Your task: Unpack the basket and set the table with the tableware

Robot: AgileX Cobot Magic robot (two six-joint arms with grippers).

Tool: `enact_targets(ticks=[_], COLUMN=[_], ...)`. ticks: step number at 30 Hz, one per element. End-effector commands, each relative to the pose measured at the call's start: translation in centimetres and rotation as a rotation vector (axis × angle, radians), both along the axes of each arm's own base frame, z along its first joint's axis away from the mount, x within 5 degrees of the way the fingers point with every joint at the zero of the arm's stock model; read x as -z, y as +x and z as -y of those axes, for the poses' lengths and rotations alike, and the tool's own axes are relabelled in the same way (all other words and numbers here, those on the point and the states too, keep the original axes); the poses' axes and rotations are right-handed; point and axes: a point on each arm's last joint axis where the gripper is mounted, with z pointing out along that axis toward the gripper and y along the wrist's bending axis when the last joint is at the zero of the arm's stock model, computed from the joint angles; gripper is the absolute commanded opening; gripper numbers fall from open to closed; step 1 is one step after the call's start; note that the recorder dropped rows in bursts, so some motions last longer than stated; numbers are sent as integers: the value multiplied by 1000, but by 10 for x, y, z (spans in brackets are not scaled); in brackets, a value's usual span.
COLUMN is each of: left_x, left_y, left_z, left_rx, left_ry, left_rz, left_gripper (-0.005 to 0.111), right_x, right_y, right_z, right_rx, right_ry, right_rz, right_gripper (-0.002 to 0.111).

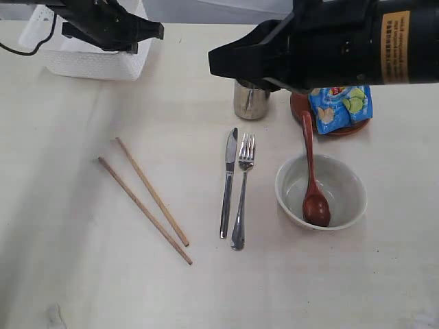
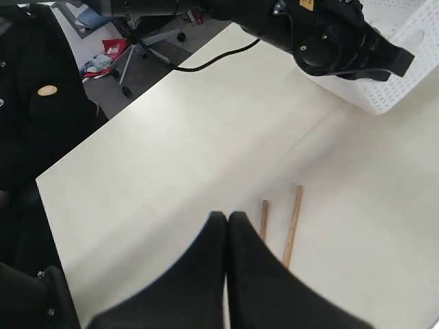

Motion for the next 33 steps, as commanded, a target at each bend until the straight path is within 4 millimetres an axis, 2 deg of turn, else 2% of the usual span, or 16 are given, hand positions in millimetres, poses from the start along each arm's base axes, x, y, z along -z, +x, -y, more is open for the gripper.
enact_targets(ticks=[1, 3, 6, 7, 9, 12, 13, 16, 17, 19, 20, 25, 28, 31, 33], left_x=[14, 14, 5, 0, -20, -68, -86, -138, -164, -191, -198, -214, -207, -199, -192], left_y=[0, 0, 1, 0, -2, -13, -19, -44, -59, -91, -103, -161, -190, -213, -227], left_z=[2, 2, 1, 0, -1, -5, -7, -15, -20, -30, -34, -54, -65, -74, -80], left_rx=[-15, -15, -11, -9, 6, 34, 37, 31, 24, 1, -11, -41, -58, -93, -135], left_ry=[-3, -2, 2, 3, 13, 10, 7, -24, -53, -116, -145, -204, -225, -280, -356], left_rz=[-93, -95, -74, -63, -14, 90, 120, 233, 326, 457, 500, 698, 777, 880, 943], left_gripper=[2, 12, 52, 58, 64, 64, 64, 62, 59, 48, 43, 23, 14, 6, 2], right_x=[1, 1, 1, 1, 1, 3, 3, 8, 16, 31, 35, 46, 44, 41, 34], right_y=[1, 1, 0, -1, -2, -2, -3, -11, -10, -6, -2, 25, 35, 37, 36], right_z=[2, 2, 1, 1, 0, 1, -1, -17, -27, -40, -42, -30, -12, -1, -7], right_rx=[12, 12, -6, -15, -26, -11, -14, -52, -23, 64, 118, 406, 572, 635, 517], right_ry=[-9, -9, -4, -2, 1, 5, 11, -6, -34, -101, -129, -290, -438, -679, -822], right_rz=[11, 11, 5, 2, -2, -21, -35, -48, -57, -29, -7, 179, 261, 144, 55], right_gripper=[0, 0, 0, 0, 0, 27, 35, 36, 36, 36, 36, 36, 36, 36, 36])
